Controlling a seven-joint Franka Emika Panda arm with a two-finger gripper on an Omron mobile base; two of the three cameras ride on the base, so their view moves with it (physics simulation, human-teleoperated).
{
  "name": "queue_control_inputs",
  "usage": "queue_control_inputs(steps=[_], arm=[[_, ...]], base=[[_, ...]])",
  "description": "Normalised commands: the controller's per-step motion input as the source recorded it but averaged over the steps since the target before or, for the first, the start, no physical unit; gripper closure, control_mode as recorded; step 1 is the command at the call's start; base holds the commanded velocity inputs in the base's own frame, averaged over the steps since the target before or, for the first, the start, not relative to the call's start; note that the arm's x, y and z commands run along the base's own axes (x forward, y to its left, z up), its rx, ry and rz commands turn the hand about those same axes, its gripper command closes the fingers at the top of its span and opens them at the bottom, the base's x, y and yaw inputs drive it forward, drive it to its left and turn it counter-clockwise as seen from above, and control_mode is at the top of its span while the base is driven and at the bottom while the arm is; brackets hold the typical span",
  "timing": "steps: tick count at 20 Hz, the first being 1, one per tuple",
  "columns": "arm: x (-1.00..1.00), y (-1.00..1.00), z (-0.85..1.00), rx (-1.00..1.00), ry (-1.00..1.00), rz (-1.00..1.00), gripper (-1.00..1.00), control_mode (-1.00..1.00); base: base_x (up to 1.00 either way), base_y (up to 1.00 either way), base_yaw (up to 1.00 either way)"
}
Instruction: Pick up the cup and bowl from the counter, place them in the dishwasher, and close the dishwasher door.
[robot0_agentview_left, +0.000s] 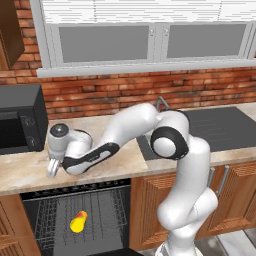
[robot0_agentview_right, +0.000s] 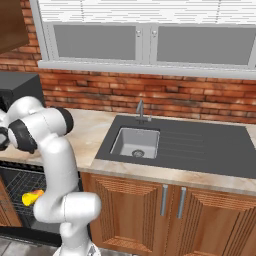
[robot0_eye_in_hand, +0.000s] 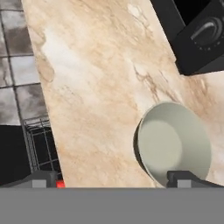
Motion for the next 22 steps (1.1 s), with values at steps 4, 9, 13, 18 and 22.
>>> queue_control_inputs(steps=[4,9,13,18,22], arm=[[0.02,-0.09,-0.14,0.00,-0.10,0.11,-1.00,-1.00],[0.51,-0.02,-0.14,-0.12,0.00,0.00,-1.00,-1.00],[0.77,0.02,-0.23,-0.17,0.01,0.00,-1.00,-1.00],[0.71,0.28,-0.42,-0.14,0.05,0.00,-1.00,-1.00],[0.60,0.35,-0.41,-0.10,0.03,0.00,1.00,-1.00]], base=[[0.00,0.00,0.00],[0.00,0.00,0.00],[0.00,0.00,0.00],[0.00,0.00,0.00],[0.00,0.00,0.00]])
